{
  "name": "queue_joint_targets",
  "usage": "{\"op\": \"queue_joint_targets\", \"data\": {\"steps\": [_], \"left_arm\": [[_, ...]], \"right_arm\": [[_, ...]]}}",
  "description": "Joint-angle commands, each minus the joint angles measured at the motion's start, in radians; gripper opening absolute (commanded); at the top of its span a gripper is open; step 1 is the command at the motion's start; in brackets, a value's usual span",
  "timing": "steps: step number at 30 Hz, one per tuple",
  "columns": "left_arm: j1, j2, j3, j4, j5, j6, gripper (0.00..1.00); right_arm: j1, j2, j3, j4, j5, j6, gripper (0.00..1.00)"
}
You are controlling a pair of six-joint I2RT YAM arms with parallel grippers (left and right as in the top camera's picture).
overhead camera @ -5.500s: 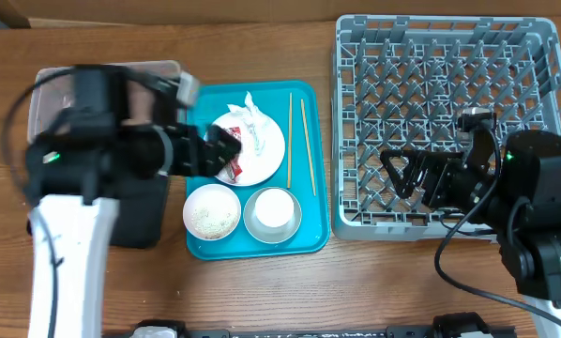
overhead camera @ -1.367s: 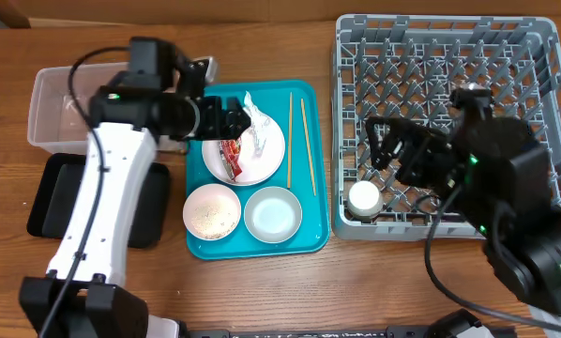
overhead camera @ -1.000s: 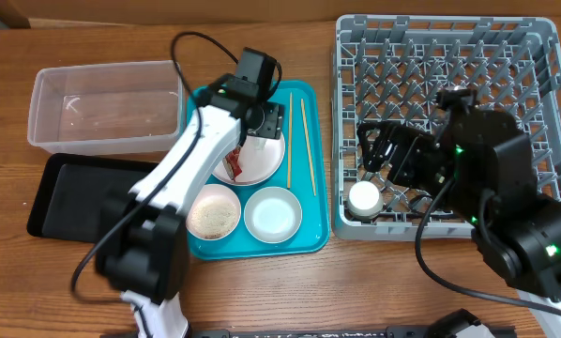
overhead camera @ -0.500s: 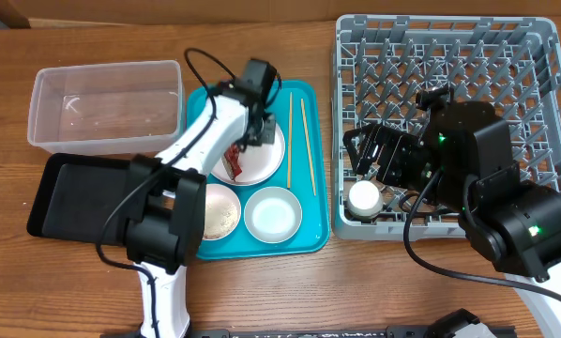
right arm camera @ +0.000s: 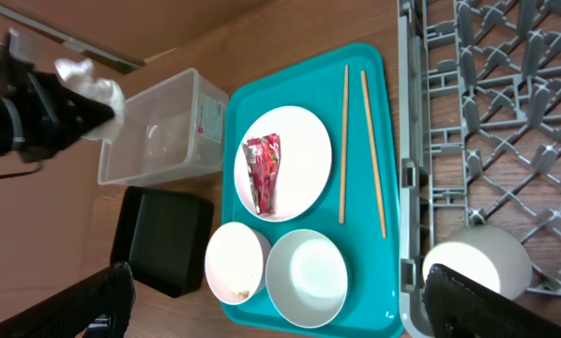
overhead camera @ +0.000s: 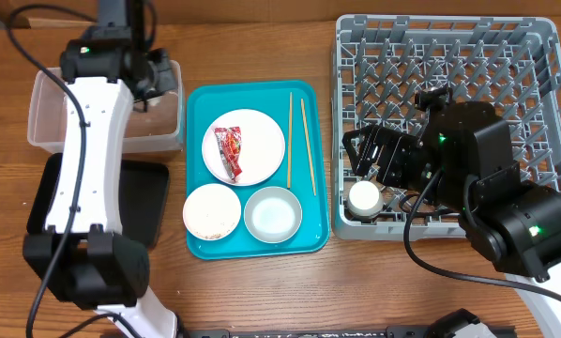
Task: Sort waste into correct bins and load items into the dishwasher
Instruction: 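Drop the tissue into the clear plastic bin with the left gripper, then grasp the red snack wrapper from the plate with the left gripper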
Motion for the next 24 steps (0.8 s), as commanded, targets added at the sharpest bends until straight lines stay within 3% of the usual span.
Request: {"op": "queue_joint_targets", "data": {"steps": [1, 2, 3, 6, 8, 14, 17, 24], "left_arm": [[0.034, 0.090, -0.037, 0.018, 0.013, -0.026, 0.30], [0.039, 0.095, -0.033, 0.017, 0.069, -0.025, 0.55], [0.040, 0.093, -0.033, 0.016, 0.115, -0.025, 0.64], [0.013, 0.076, -0.033, 0.013, 0.233, -0.004, 0.71], [-0.048, 0.072, -0.033, -0.001, 0.220, 0.036, 0.77], [-0.262, 0.114, -0.082, -0.024, 0.048, 0.033, 0.79], [-0.334, 0.197, -0.121, -0.008, -0.048, -0.061, 0.79], [-0.314, 0.275, -0.122, -0.037, -0.115, -0.169, 0.67]], "right_arm": [[0.001, -0.018, 0.006, 0.003, -0.001, -0.013, 1.00], [0.001, -0.019, 0.006, 0.003, -0.001, -0.013, 1.00], [0.001, -0.019, 0.006, 0.002, -0.001, -0.013, 1.00], [0.001, -0.018, 0.006, 0.000, -0.001, -0.013, 1.00], [0.001, -0.018, 0.006, 0.000, -0.001, -0.013, 1.00], [0.001, -0.018, 0.006, -0.010, 0.000, -0.016, 1.00], [0.001, -0.018, 0.006, -0.016, -0.001, -0.016, 1.00], [0.001, -0.018, 0.006, -0.016, 0.000, -0.016, 1.00]]}}
